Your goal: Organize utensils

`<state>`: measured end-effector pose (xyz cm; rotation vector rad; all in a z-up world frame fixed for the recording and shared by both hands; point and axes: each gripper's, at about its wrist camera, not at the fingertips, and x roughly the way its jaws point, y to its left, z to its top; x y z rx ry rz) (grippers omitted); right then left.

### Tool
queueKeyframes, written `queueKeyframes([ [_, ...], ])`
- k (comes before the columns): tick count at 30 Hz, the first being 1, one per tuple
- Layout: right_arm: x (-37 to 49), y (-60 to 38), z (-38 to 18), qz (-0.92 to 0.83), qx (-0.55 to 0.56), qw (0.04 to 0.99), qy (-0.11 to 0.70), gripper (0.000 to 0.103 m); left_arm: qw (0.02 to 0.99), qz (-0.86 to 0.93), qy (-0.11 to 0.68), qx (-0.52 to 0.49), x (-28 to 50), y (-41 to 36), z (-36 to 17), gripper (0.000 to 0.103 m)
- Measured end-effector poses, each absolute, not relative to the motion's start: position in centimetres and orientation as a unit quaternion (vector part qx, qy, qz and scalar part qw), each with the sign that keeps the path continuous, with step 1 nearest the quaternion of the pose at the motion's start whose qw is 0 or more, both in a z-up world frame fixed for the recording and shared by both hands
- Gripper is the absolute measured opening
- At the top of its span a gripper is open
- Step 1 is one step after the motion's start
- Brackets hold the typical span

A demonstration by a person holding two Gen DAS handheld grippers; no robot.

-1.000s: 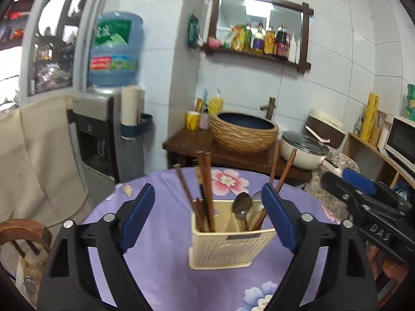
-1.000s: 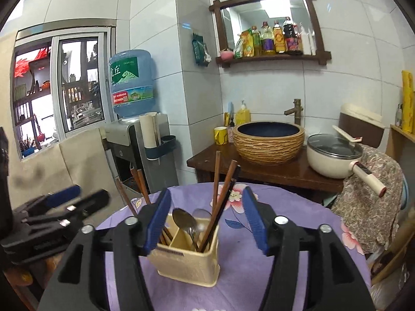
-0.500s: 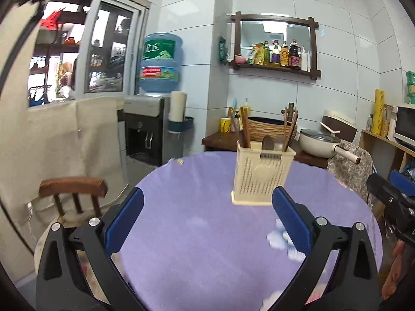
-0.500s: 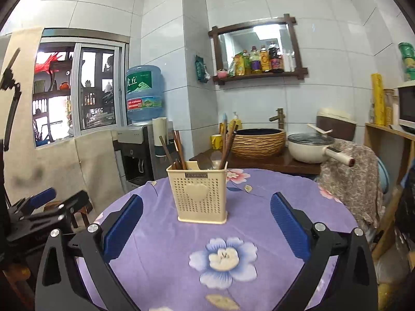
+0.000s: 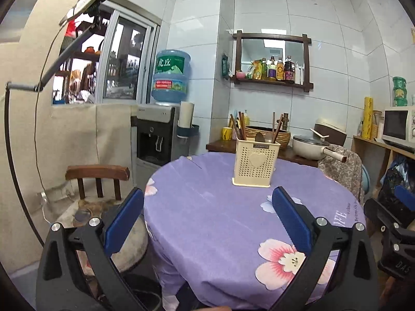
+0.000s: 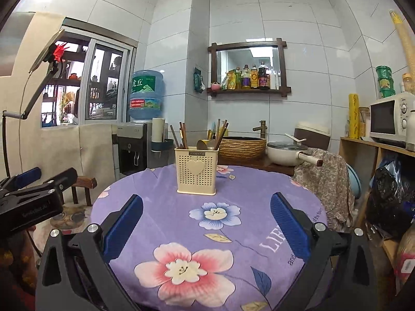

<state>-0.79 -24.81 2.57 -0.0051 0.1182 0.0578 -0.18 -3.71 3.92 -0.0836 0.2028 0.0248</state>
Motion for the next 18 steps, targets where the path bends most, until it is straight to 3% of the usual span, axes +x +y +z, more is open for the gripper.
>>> queueKeyframes([
  [18, -2.9, -24.2, 2.5, 0.022, -0.002, 0.998, 0.06, 0.097, 0.993, 0.004, 0.109, -0.034, -1.6, -5.0, 4.2, 0.097],
])
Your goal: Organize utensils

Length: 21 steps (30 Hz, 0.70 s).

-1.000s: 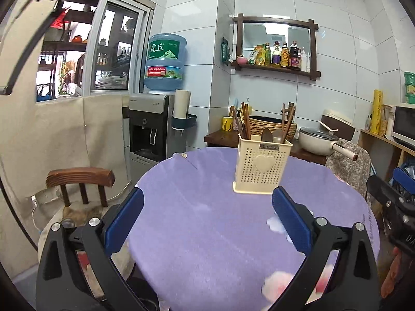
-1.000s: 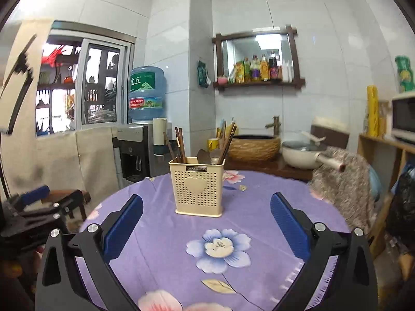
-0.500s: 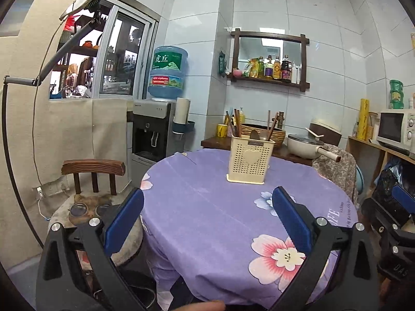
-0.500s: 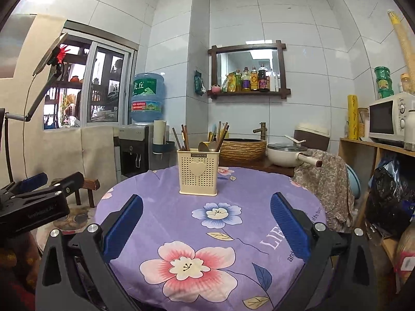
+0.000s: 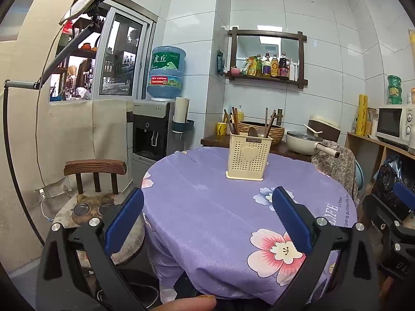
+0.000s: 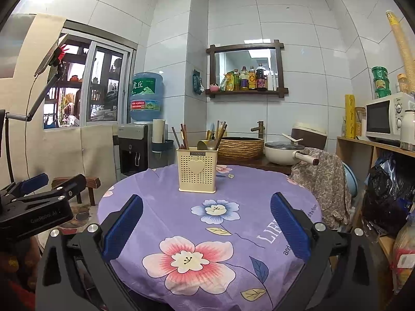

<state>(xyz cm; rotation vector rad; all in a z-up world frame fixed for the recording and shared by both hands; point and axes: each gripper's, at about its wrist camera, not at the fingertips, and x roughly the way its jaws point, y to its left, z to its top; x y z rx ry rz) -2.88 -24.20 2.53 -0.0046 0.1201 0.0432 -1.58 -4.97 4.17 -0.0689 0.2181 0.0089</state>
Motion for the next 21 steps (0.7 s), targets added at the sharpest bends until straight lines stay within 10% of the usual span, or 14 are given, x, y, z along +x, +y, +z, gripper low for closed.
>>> queueKeyframes([
  [21, -2.95, -24.2, 2.26, 0.024, -0.006, 0.998, 0.063, 0.097, 0.993, 0.0, 0.114, -0.035, -1.63, -5.05, 4.1, 0.097],
])
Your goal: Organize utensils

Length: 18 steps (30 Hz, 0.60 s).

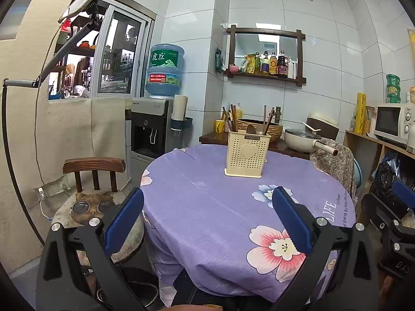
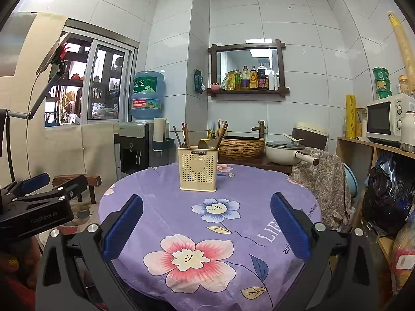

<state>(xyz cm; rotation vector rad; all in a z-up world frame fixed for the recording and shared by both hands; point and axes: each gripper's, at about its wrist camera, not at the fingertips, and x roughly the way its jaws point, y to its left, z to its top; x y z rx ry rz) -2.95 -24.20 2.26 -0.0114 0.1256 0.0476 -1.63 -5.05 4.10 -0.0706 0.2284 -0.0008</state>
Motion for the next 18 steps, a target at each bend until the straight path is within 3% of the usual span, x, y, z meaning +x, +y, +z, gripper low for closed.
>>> queueKeyframes([
  [18, -3.08, -24.15, 2.01, 0.024, -0.007, 0.997, 0.066, 0.097, 0.992, -0.001, 0.117, -0.036, -1.76, -5.18, 3.93, 0.097],
])
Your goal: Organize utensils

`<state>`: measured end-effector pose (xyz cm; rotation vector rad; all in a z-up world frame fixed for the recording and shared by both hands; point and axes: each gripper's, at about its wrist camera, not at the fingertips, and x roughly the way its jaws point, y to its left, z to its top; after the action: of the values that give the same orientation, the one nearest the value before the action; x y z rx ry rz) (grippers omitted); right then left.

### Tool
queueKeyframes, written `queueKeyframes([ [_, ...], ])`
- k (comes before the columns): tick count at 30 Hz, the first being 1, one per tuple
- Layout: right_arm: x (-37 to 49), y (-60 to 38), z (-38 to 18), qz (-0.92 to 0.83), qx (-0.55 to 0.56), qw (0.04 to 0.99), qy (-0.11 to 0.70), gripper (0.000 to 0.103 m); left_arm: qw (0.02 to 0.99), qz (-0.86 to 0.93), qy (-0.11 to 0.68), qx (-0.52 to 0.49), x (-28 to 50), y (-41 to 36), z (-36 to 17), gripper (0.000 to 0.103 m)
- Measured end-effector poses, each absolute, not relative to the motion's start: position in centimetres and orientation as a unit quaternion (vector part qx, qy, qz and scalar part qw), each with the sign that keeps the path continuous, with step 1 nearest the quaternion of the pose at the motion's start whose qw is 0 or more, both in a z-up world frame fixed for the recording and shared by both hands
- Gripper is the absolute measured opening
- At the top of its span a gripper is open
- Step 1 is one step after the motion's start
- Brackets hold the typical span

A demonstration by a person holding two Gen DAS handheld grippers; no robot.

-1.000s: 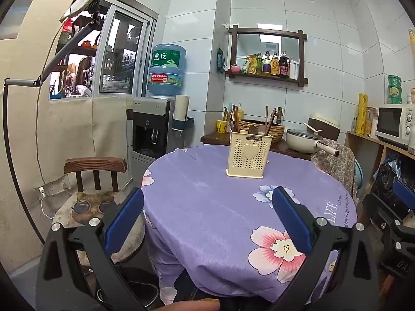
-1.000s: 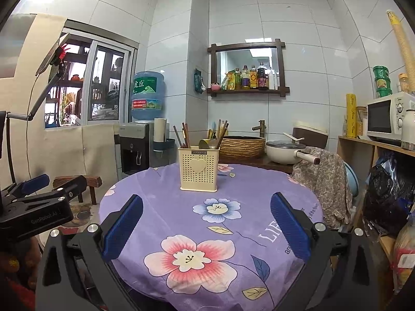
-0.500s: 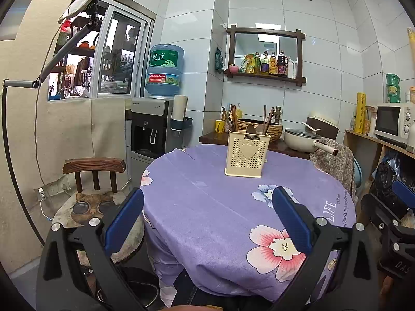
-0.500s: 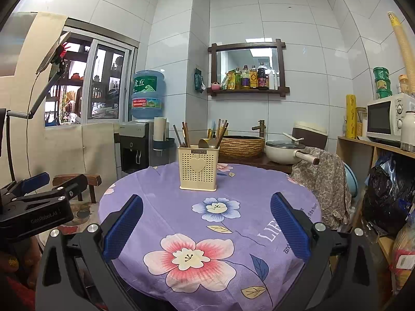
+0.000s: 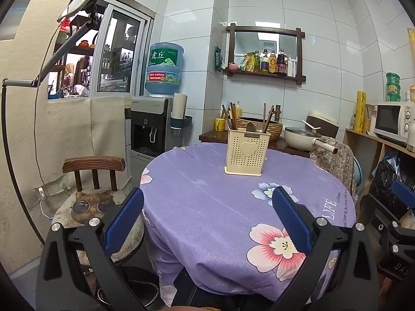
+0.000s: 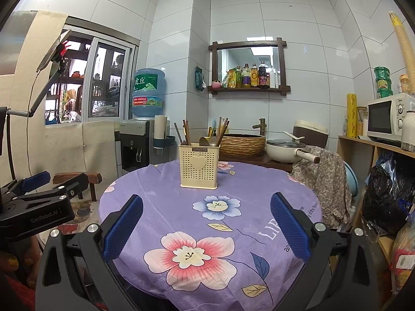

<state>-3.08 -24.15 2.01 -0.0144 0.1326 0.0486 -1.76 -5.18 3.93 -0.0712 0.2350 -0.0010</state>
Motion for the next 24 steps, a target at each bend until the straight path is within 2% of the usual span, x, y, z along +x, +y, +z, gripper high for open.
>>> queueKeyframes([
  [24, -3.13, -24.32, 1.74, 0.025, -0.007, 0.997, 0.069, 0.097, 0.992, -0.002, 0.119, -0.034, -1.77, -4.79, 3.57, 0.097],
])
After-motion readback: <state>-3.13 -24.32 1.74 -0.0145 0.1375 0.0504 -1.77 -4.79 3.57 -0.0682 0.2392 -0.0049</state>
